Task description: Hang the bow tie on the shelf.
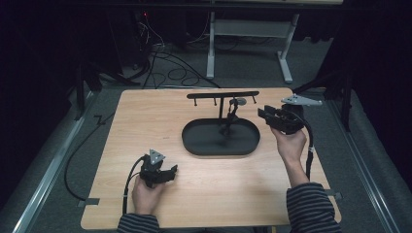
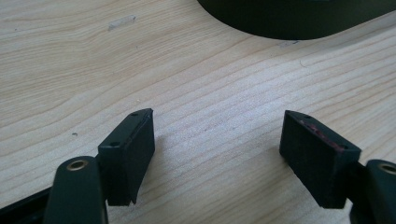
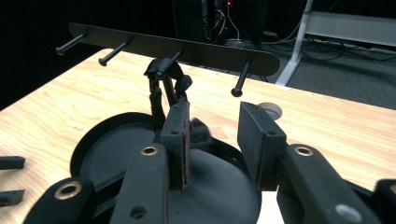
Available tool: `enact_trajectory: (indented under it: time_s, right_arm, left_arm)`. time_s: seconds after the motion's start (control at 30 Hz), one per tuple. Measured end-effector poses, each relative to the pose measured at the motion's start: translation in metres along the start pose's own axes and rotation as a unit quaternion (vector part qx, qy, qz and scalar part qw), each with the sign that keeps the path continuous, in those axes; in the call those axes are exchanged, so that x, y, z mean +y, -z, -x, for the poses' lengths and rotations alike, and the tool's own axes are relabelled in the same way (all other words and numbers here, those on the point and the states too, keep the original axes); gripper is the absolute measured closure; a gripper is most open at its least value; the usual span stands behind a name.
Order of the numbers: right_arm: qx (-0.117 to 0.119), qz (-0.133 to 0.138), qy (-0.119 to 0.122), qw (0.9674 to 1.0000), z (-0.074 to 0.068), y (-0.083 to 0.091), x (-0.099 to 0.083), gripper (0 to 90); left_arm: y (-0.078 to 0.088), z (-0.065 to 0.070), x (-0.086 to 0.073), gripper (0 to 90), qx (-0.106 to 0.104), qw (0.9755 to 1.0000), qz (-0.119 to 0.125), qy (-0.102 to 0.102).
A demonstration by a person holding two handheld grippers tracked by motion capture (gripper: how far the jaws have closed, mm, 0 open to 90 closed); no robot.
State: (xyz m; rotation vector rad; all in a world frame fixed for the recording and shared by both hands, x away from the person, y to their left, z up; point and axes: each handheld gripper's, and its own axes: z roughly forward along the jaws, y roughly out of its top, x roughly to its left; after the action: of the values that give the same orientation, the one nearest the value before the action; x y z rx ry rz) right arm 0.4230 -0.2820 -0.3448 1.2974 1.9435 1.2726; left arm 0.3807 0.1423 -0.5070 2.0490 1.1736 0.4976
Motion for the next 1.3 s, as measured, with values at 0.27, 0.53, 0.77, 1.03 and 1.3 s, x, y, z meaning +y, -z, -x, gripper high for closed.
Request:
enact_trajectory:
  time_s: [0.27,0.53,0.77,1.03,1.3]
  right_arm:
    - [0.007,0.006,-0.006,0.9999,0.002,0.014,-0.007,64.0]
    - [0.009,0.011,-0.003,0.9999,0.005,0.028,-0.016,63.5]
    - [0.012,0.016,-0.006,0.9998,0.006,0.038,-0.024,63.0]
    - [0.015,0.019,-0.010,0.9997,0.006,0.051,-0.038,62.5]
    - [0.020,0.020,-0.012,0.9995,0.005,0.057,-0.048,62.3]
  left_arm:
    - [0.000,0.000,0.000,27.0,0.000,1.0000,0.000,0.000]
    - [0.000,0.000,0.000,27.1,0.000,1.0000,0.000,0.000]
    - [0.000,0.000,0.000,27.2,0.000,1.0000,0.000,0.000]
    - [0.000,0.000,0.000,27.1,0.000,1.0000,0.000,0.000]
    - [0.000,0.000,0.000,27.0,0.000,1.0000,0.000,0.000]
